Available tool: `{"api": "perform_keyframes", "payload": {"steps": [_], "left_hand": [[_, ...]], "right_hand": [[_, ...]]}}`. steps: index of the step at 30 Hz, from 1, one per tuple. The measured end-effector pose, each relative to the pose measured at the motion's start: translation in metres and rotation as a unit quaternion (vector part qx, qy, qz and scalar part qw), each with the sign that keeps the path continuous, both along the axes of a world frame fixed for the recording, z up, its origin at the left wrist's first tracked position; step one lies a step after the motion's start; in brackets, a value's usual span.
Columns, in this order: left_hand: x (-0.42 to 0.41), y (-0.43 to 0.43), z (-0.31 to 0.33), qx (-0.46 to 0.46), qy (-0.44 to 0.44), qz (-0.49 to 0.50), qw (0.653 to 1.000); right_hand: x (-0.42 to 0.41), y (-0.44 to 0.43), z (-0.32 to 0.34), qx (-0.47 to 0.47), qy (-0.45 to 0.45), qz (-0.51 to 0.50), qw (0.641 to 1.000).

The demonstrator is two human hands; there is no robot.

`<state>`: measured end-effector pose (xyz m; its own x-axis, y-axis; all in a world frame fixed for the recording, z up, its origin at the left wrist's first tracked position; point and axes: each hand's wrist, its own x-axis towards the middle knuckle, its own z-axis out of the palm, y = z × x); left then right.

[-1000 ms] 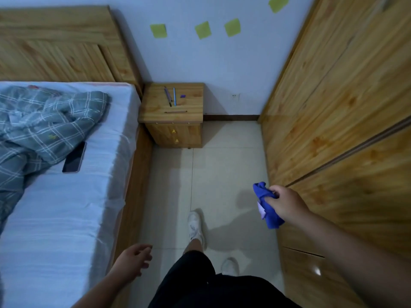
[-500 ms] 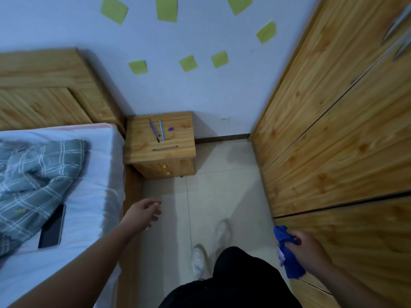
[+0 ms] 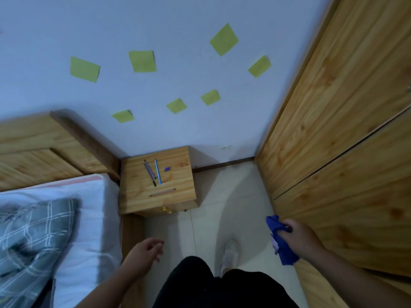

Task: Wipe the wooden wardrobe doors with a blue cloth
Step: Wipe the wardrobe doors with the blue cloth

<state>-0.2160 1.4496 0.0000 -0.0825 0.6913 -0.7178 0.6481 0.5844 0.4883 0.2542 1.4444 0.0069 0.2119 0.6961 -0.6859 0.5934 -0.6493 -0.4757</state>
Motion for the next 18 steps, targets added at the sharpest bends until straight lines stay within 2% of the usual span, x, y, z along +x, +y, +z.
{"api": "perform_keyframes", "payload": {"steps": [4, 9, 14, 18], "left_hand": [[-0.002, 0.029, 0.004, -0.016, 0.01, 0.022, 1.0], [-0.003, 0.107, 0.002, -0.018, 0.007, 0.011, 1.0], [0.008, 0.209, -0.018, -0.014, -0.009, -0.08, 0.997], [0.029, 0.296, -0.02, -0.015, -0.013, -0.23, 0.973]], "right_hand": [[-0.001, 0.076, 0.018, 0.048, -0.003, -0.019, 0.999], [-0.001, 0.14, 0.025, 0.092, -0.021, -0.075, 0.993], [-0.005, 0.174, 0.023, 0.086, -0.038, -0.128, 0.987], [-0.014, 0.172, 0.021, 0.06, -0.042, -0.185, 0.98]]}}
